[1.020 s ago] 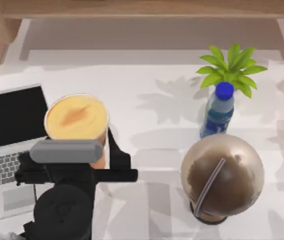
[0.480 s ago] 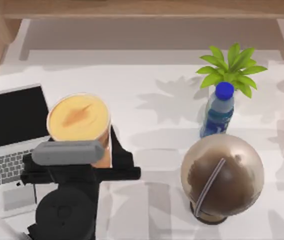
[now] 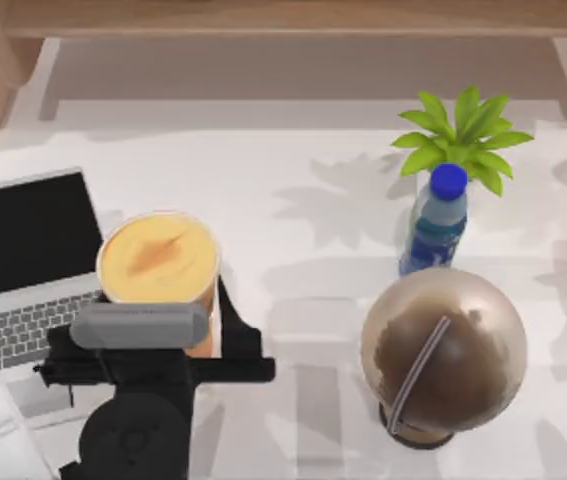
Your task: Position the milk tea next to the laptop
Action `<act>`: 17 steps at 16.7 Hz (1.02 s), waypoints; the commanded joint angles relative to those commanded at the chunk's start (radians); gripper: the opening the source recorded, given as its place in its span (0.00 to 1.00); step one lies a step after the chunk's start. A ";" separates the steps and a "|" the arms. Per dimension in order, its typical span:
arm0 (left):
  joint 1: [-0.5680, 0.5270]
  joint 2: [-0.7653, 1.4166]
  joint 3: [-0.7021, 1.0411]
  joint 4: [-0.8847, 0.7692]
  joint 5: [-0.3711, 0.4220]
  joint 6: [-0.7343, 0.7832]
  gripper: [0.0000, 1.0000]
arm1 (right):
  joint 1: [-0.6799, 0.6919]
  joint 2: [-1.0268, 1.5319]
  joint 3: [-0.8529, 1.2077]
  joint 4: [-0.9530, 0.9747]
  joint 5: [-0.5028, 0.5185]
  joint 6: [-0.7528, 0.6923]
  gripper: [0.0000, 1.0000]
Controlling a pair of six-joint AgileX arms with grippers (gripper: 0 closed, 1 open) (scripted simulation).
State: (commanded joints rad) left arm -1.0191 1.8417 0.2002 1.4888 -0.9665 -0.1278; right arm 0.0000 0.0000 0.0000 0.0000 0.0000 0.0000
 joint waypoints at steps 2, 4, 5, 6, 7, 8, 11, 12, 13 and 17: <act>0.000 0.000 0.000 0.000 0.000 0.000 0.00 | 0.000 0.000 0.000 0.000 0.000 0.000 1.00; 0.000 0.000 0.000 0.000 0.000 0.000 0.00 | 0.000 0.000 0.000 0.000 0.000 0.000 1.00; 0.000 0.000 0.000 0.000 0.000 0.000 0.08 | 0.000 0.000 0.000 0.000 0.000 0.000 1.00; 0.000 0.000 0.000 0.000 0.000 0.000 0.15 | 0.000 0.000 0.000 0.000 0.000 0.000 1.00; 0.000 0.000 0.000 0.000 0.000 0.000 0.23 | 0.000 0.000 0.000 0.000 0.000 0.000 1.00; 0.000 0.000 0.000 0.000 0.000 0.000 0.30 | 0.000 0.000 0.000 0.000 0.000 0.000 1.00; 0.000 0.000 0.000 0.000 0.000 0.000 0.53 | 0.000 0.000 0.000 0.000 0.000 0.000 1.00; 0.000 0.000 0.000 0.000 0.000 0.000 0.60 | 0.000 0.000 0.000 0.000 0.000 0.000 1.00; 0.000 0.000 0.000 0.000 0.000 0.000 0.68 | 0.000 0.000 0.000 0.000 0.000 0.000 1.00; 0.000 0.000 0.000 0.000 0.000 0.000 0.98 | 0.000 0.000 0.000 0.000 0.000 0.000 1.00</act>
State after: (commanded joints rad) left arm -1.0191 1.8418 0.2000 1.4888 -0.9665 -0.1278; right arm 0.0000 0.0000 0.0000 0.0000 0.0000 0.0000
